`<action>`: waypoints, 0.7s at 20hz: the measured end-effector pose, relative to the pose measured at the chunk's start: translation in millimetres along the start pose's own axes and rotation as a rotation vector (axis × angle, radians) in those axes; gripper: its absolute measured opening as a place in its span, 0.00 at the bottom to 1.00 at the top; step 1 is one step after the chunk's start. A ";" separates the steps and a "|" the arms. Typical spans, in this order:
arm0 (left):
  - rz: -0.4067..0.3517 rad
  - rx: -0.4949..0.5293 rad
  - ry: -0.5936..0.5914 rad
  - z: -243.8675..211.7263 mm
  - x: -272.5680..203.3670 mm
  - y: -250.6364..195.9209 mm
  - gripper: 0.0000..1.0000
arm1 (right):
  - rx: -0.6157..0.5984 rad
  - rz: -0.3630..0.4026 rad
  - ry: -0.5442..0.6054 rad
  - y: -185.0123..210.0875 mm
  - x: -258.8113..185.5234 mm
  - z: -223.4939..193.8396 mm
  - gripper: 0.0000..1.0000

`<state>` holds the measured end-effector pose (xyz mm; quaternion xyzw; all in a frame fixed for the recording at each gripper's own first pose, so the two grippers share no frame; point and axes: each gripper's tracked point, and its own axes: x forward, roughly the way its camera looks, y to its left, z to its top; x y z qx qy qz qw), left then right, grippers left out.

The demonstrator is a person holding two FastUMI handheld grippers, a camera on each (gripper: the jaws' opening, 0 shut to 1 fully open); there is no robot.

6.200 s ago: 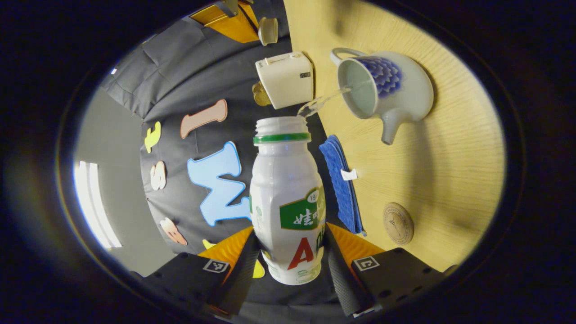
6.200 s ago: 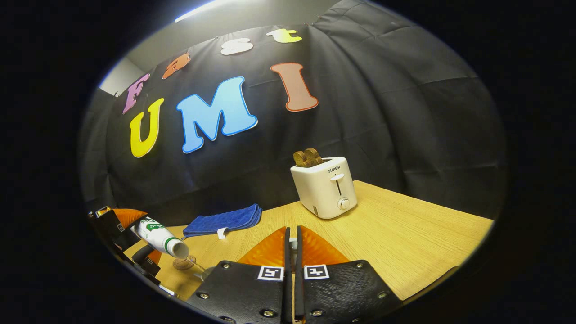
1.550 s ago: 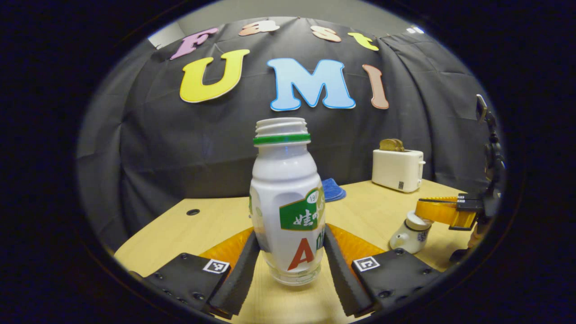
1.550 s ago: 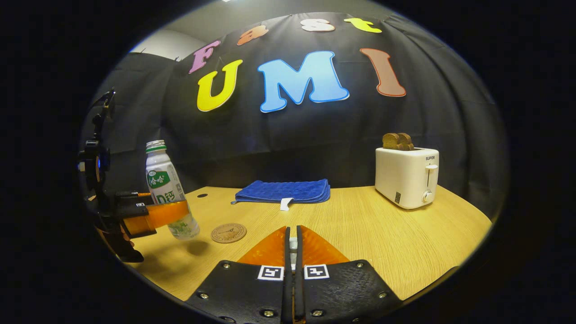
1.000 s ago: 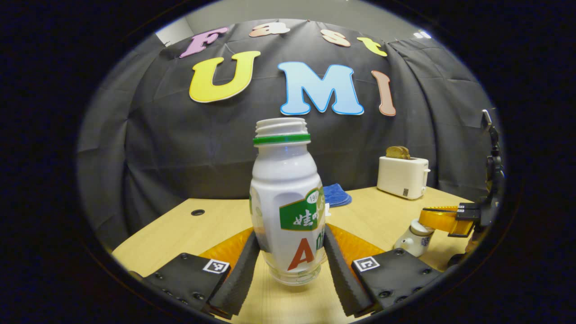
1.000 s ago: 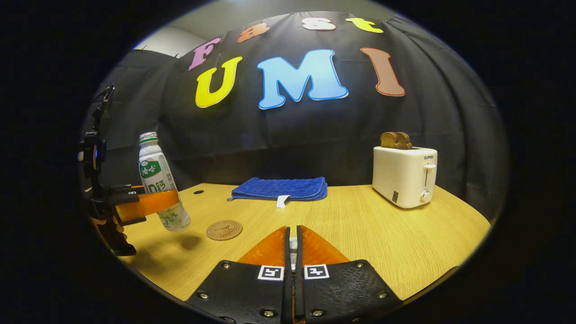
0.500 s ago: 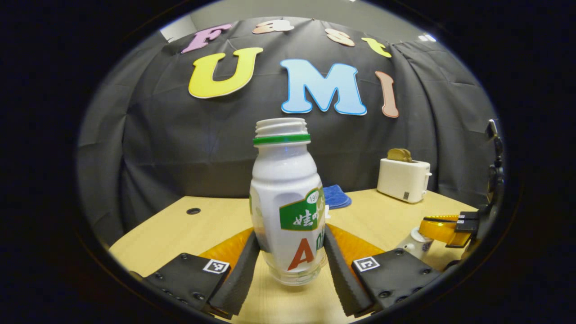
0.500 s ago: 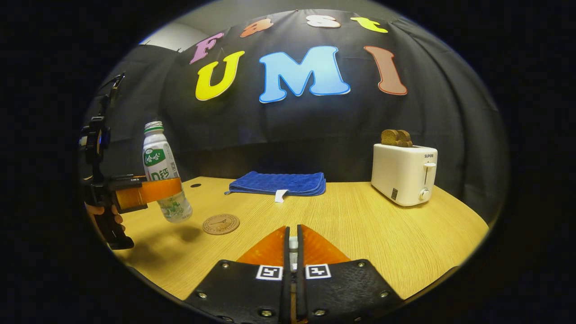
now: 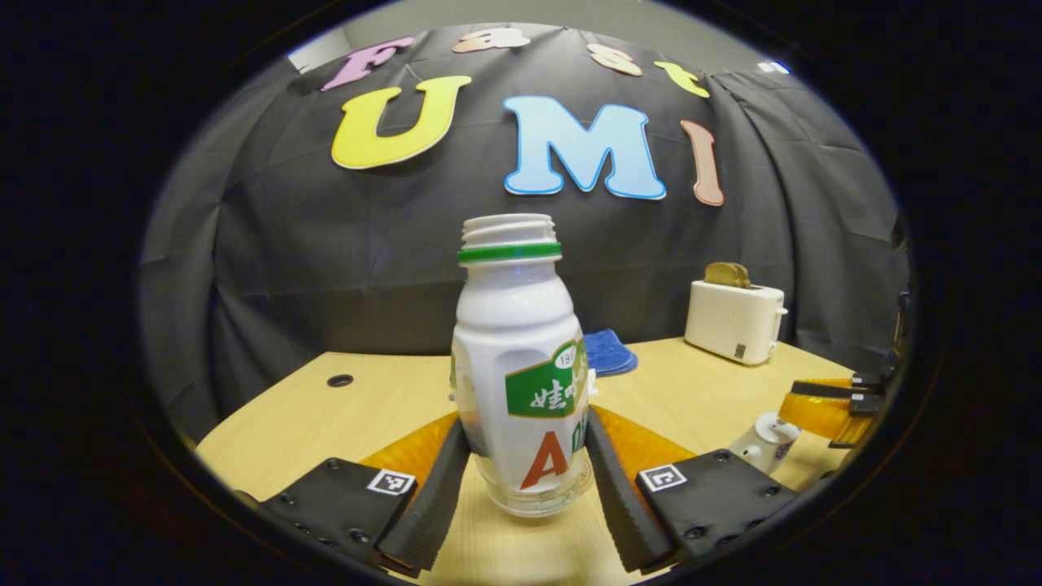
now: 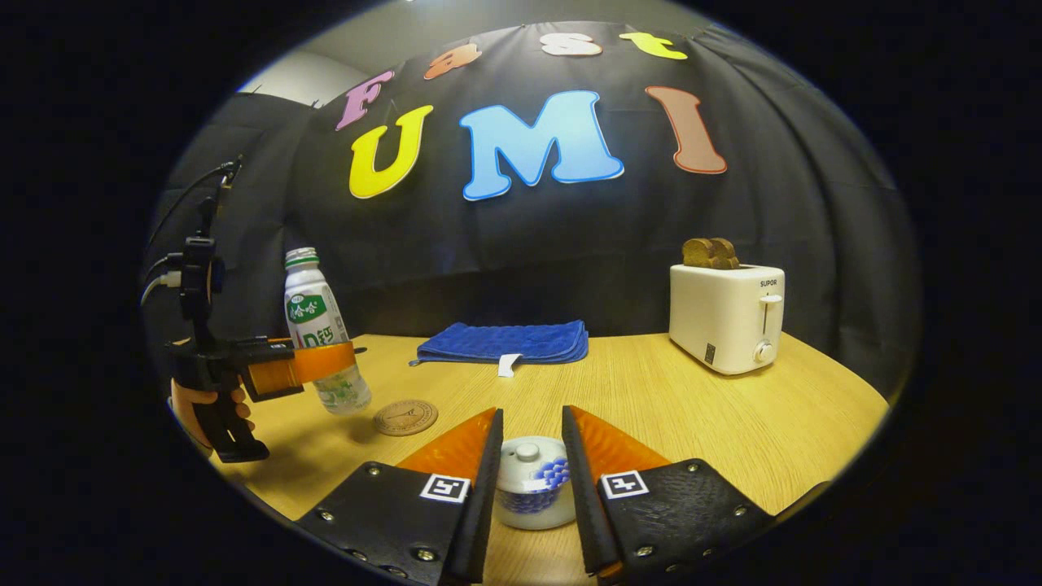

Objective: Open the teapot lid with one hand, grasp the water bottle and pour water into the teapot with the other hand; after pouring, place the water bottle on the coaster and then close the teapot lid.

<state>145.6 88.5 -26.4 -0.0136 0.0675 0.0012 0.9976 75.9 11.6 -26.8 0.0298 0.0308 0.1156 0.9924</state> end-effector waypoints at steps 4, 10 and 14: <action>-0.008 0.015 0.005 2.9 18.3 -4.0 0.87 | 0.016 -0.008 -0.019 -3.1 -4.1 4.7 0.44; -0.025 0.034 0.020 -7.8 41.2 -14.1 0.90 | 0.028 -0.006 -0.030 -4.7 -8.8 8.3 0.44; -0.025 -0.013 0.069 -25.8 55.4 -11.8 0.90 | 0.036 -0.007 -0.027 -6.3 -8.9 7.0 0.44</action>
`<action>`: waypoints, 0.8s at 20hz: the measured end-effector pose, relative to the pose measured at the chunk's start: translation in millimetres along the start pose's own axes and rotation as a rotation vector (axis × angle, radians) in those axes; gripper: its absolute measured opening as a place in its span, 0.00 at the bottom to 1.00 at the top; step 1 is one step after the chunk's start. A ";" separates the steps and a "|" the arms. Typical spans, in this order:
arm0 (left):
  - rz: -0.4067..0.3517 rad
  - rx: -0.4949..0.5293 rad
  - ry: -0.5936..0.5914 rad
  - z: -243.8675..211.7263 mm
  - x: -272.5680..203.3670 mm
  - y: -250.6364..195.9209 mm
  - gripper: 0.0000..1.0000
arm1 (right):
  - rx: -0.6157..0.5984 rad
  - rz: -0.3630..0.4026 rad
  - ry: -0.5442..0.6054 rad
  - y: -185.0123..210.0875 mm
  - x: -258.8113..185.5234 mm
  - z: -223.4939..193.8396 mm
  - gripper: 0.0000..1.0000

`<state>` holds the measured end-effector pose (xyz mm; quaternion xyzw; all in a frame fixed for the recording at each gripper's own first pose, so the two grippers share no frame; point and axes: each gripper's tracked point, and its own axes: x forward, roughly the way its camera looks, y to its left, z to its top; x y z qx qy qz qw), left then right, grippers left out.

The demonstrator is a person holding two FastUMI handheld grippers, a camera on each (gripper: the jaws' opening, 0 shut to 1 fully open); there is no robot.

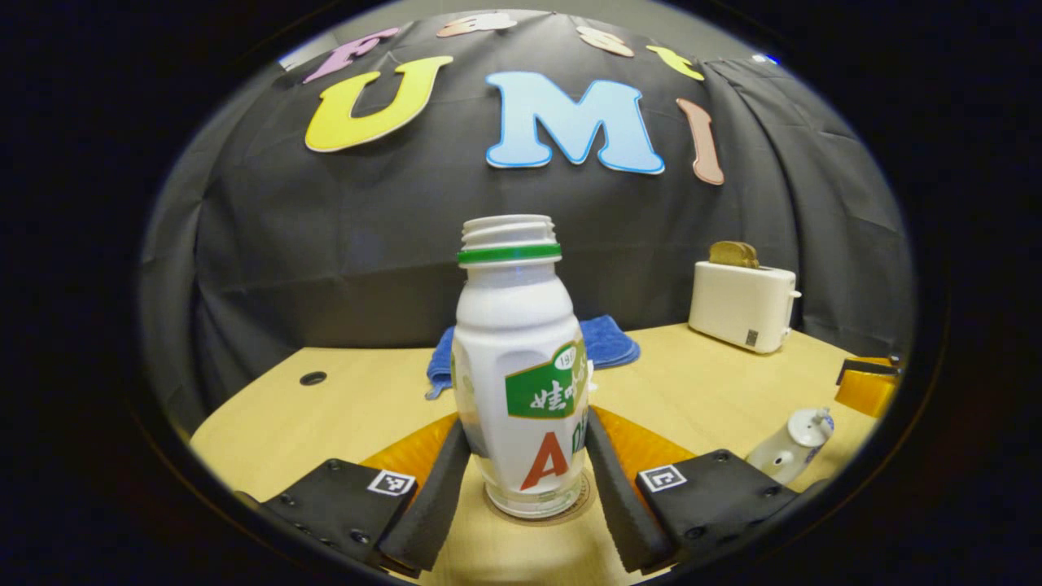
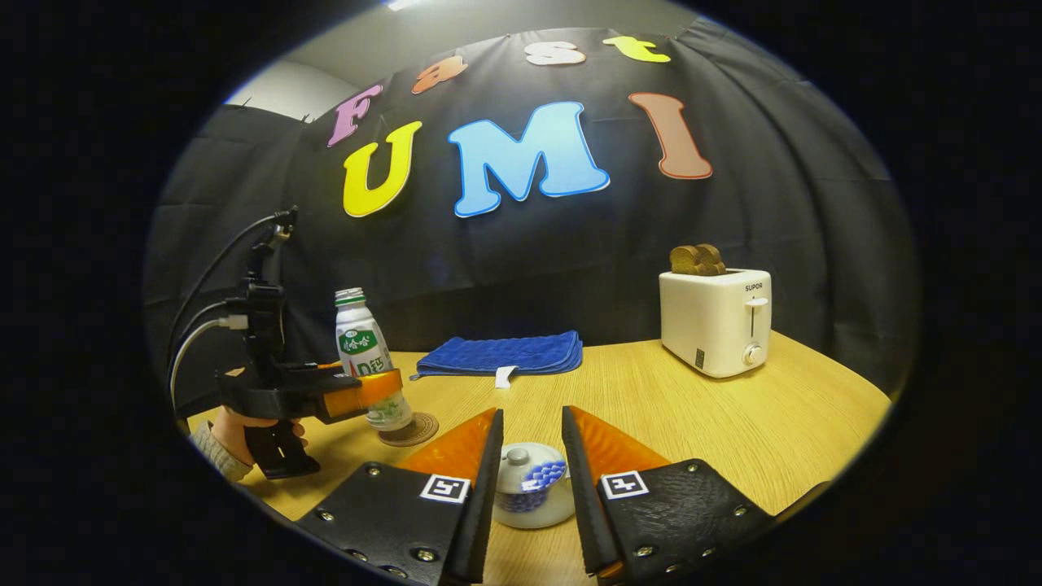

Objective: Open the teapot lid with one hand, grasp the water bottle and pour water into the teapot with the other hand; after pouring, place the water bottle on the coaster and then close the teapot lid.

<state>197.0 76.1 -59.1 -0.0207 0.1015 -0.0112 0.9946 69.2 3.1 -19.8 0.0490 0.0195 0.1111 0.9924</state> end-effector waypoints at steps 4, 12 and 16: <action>-0.001 -0.123 0.024 -4.9 14.7 9.0 0.90 | 0.006 0.002 -0.016 -0.2 -2.8 5.1 0.44; -0.001 -0.054 0.036 -6.8 17.1 3.3 0.90 | 0.017 -0.006 -0.010 -3.3 -1.5 2.8 0.44; -0.028 -0.050 0.043 -10.8 14.8 -3.8 0.89 | 0.018 -0.011 -0.003 -4.7 0.1 0.9 0.44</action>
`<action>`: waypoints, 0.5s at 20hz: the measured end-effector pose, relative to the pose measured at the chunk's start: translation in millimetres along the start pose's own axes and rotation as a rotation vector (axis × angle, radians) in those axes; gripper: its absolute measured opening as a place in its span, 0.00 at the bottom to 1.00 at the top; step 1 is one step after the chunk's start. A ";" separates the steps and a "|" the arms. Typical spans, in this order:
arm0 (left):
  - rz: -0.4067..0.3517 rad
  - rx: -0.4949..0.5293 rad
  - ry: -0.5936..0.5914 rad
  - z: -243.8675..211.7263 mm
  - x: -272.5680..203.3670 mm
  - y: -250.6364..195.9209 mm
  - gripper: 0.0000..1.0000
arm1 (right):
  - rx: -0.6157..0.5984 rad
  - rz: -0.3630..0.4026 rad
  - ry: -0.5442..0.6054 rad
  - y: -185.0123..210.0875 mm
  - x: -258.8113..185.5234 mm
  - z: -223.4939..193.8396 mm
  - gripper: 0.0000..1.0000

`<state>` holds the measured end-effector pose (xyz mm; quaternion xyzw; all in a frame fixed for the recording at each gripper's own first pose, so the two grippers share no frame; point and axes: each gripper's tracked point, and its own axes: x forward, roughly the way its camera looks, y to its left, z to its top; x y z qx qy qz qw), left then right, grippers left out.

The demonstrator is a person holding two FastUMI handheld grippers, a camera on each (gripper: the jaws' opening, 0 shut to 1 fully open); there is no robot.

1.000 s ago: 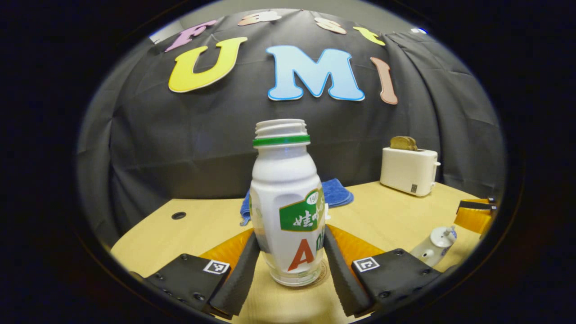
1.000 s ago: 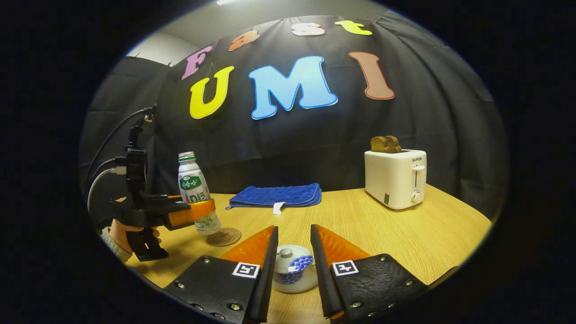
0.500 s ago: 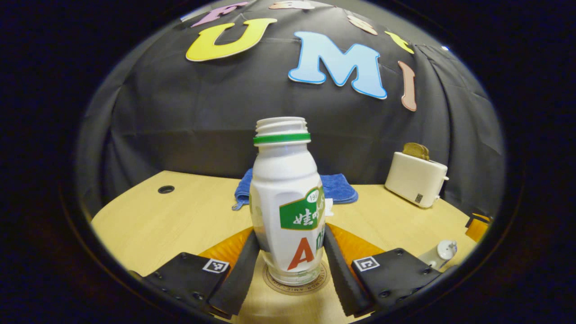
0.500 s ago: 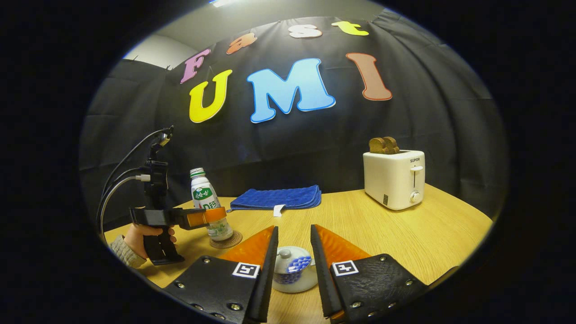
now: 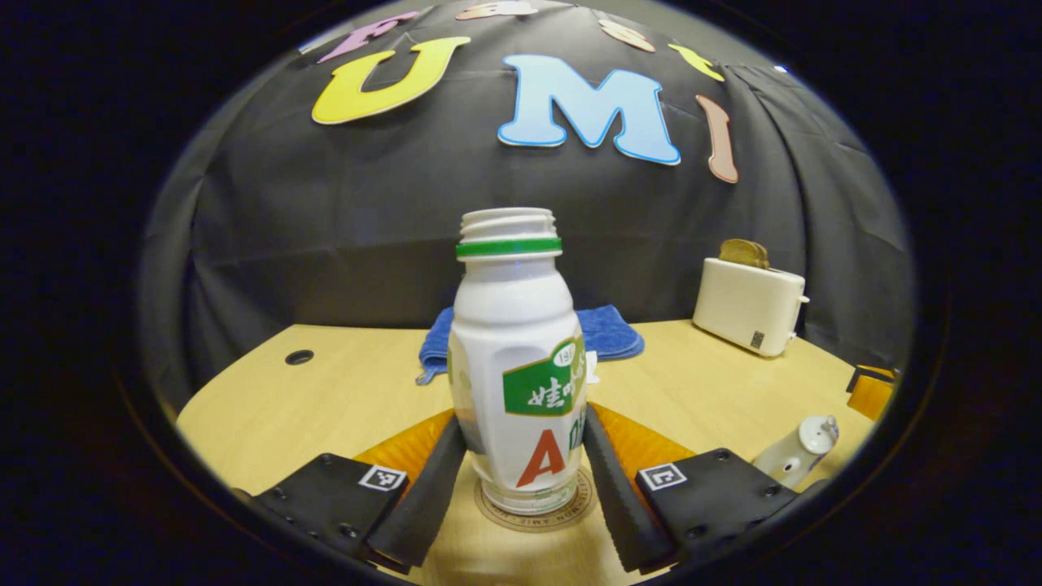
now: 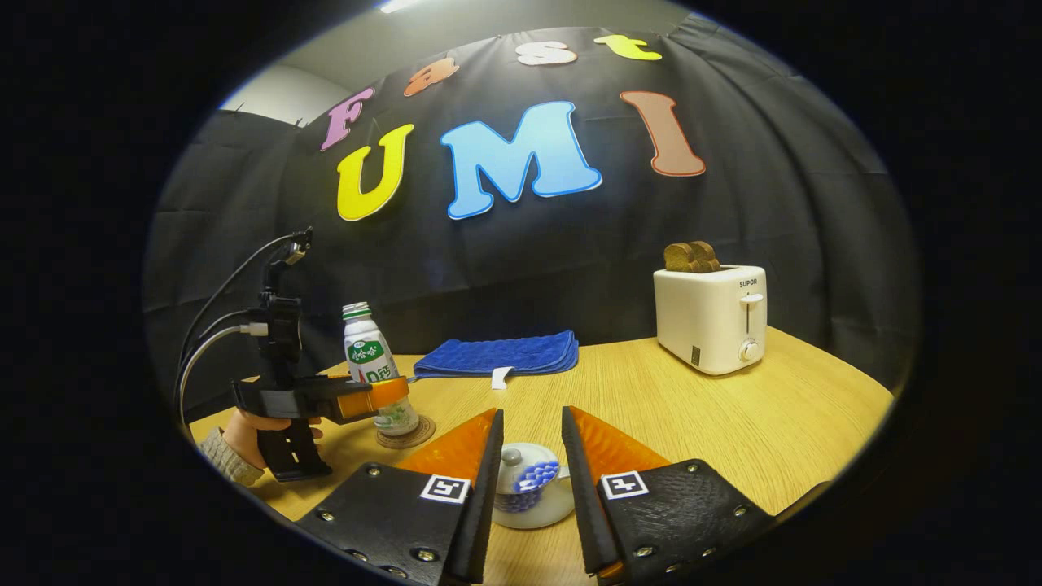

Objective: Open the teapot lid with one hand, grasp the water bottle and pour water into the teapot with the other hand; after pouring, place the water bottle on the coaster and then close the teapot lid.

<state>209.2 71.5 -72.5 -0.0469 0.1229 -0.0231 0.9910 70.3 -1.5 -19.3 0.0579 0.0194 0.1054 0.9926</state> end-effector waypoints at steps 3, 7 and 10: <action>-0.001 0.016 0.006 -3.9 -1.4 -4.4 0.93 | -0.002 -0.001 0.001 -0.2 0.3 -0.8 0.44; 0.008 0.041 -0.007 -0.3 -9.0 -6.6 0.92 | -0.002 0.002 0.001 0.4 -0.1 -0.3 0.44; 0.015 0.045 -0.024 2.0 -17.5 -10.1 0.94 | -0.001 0.006 -0.004 1.4 -0.9 1.5 0.44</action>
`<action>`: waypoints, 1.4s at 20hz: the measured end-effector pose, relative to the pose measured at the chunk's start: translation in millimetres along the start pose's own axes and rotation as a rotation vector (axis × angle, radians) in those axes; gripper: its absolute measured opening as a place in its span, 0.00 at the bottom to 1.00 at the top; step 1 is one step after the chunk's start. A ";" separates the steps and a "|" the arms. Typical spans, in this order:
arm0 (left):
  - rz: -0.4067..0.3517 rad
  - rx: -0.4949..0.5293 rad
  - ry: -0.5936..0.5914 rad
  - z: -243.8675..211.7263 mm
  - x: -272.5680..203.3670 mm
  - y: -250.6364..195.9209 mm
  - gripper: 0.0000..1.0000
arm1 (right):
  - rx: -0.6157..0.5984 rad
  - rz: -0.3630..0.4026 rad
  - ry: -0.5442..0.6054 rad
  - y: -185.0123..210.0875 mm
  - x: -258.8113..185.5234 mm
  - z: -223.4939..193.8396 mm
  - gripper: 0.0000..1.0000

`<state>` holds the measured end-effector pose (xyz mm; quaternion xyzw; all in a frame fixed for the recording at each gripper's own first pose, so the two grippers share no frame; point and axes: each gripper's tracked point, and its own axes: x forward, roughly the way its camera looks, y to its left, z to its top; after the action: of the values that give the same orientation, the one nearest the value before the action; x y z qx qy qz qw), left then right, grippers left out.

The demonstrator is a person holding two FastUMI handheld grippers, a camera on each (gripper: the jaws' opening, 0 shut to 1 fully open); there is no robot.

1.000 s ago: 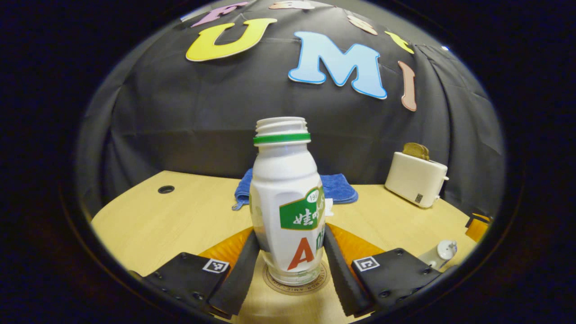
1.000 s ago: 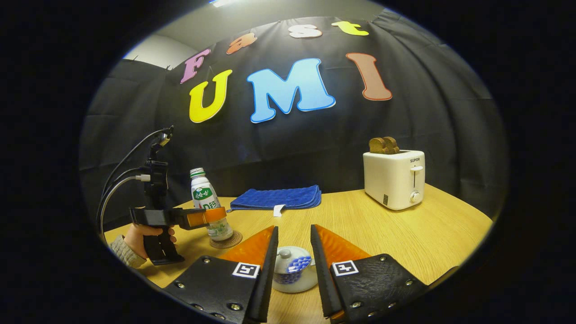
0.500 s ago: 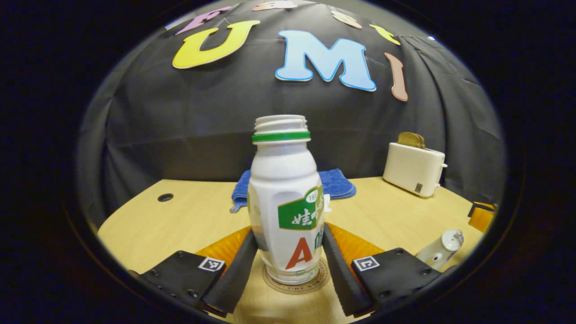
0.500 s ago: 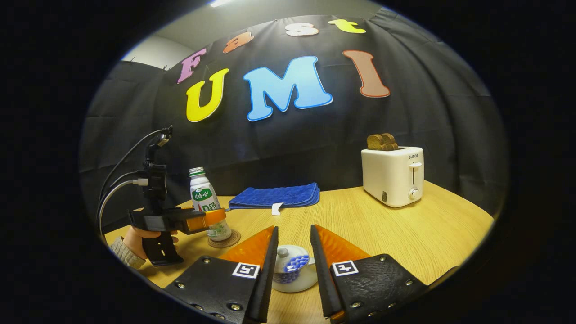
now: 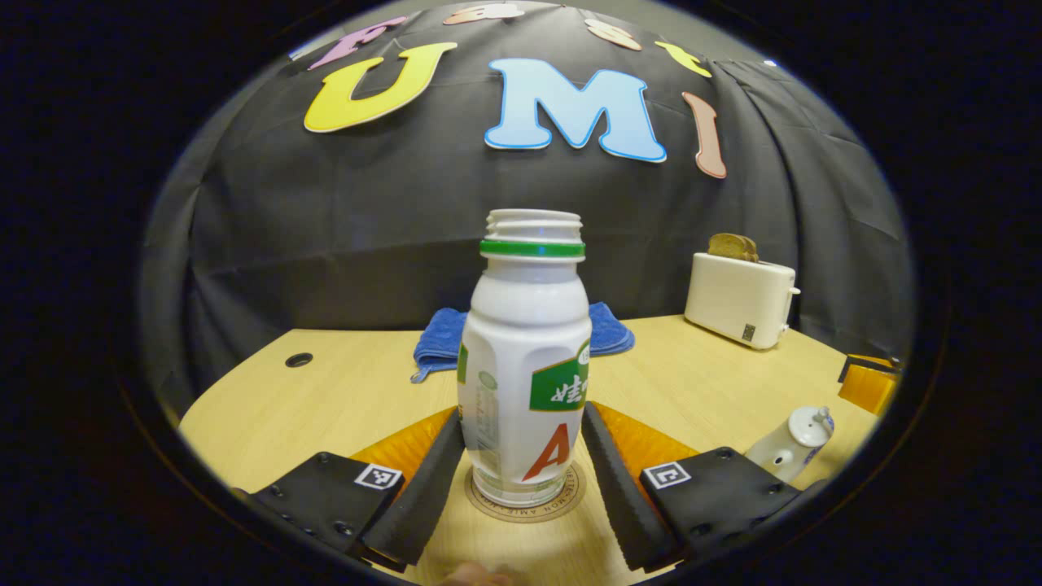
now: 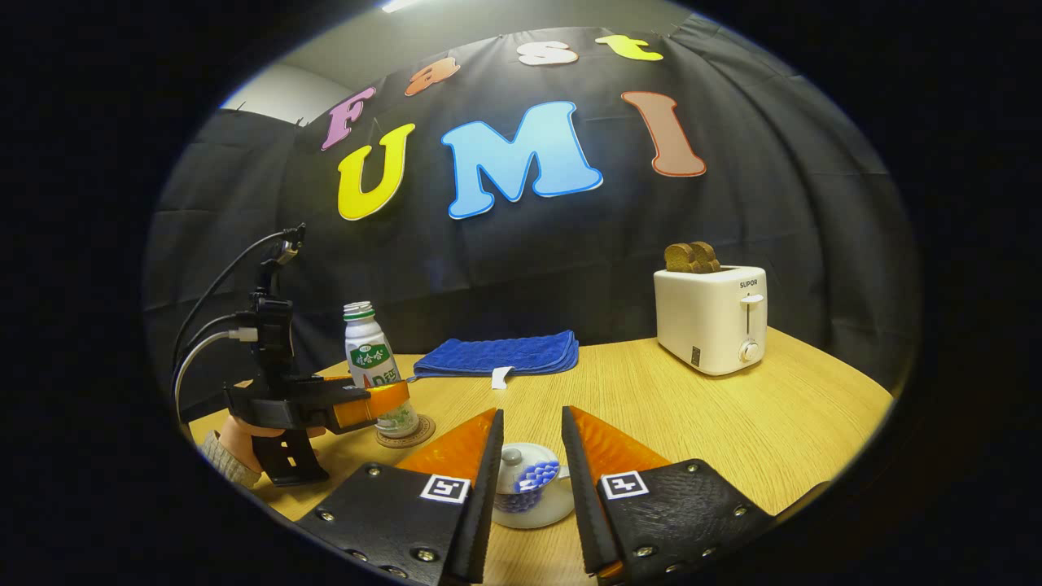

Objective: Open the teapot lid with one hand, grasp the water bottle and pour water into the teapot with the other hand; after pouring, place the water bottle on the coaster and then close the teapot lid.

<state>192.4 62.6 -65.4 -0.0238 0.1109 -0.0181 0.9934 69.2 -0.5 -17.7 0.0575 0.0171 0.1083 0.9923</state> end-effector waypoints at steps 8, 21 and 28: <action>0.031 0.025 -0.010 -3.4 -18.4 -1.6 1.00 | -0.003 0.012 -0.007 4.2 -2.8 2.7 0.44; 0.041 0.005 -0.020 -11.8 -44.2 -9.5 1.00 | 0.006 0.017 -0.018 5.7 -6.5 5.1 0.44; 0.048 0.032 -0.019 -17.9 -55.0 -16.8 1.00 | 0.006 0.020 -0.024 6.9 -7.8 6.6 0.44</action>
<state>134.3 47.4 -69.9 -0.0053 0.1019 0.0041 0.9948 60.5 3.8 -10.2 0.0620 0.0049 0.1174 0.9911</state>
